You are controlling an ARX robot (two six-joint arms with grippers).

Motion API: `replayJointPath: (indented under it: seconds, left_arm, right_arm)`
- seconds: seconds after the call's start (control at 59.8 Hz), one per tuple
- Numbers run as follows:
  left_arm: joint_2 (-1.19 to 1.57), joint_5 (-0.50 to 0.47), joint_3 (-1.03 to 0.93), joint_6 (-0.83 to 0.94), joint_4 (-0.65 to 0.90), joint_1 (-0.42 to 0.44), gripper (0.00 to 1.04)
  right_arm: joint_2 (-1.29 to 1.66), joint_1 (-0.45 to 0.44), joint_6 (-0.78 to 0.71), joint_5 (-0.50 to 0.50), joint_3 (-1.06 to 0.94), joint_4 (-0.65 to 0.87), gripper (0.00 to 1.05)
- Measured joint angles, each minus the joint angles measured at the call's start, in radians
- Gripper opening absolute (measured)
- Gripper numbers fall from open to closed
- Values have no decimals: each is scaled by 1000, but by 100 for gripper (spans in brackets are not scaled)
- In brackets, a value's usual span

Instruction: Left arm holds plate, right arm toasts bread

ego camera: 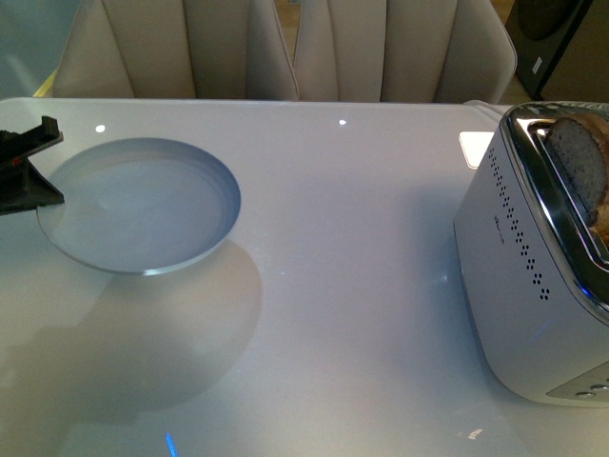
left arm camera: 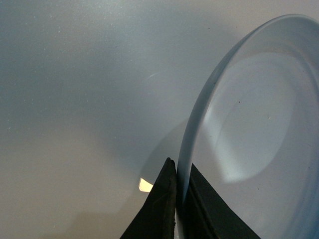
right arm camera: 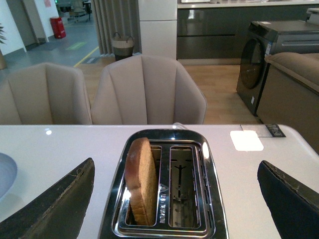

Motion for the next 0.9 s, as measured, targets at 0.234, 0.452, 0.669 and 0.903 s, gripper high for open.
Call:
replayJointPath:
  seconds: [0.234,0.452,0.669,0.903]
  left_arm:
    - [65,29,-1,-26,111,3,3]
    - [131,56,-15,-52,140,-1,3]
    - [170,80,-19,-64,173,-14,3]
    - [202,71,-42,-69,176,-22,3]
  right_arm:
    - [0,0,0,0,0,0,96]
    - [0,0,0,0,0,0,96]
    - [0,0,0,0,0,0,96]
    - [0,0,0,0,0,0,96]
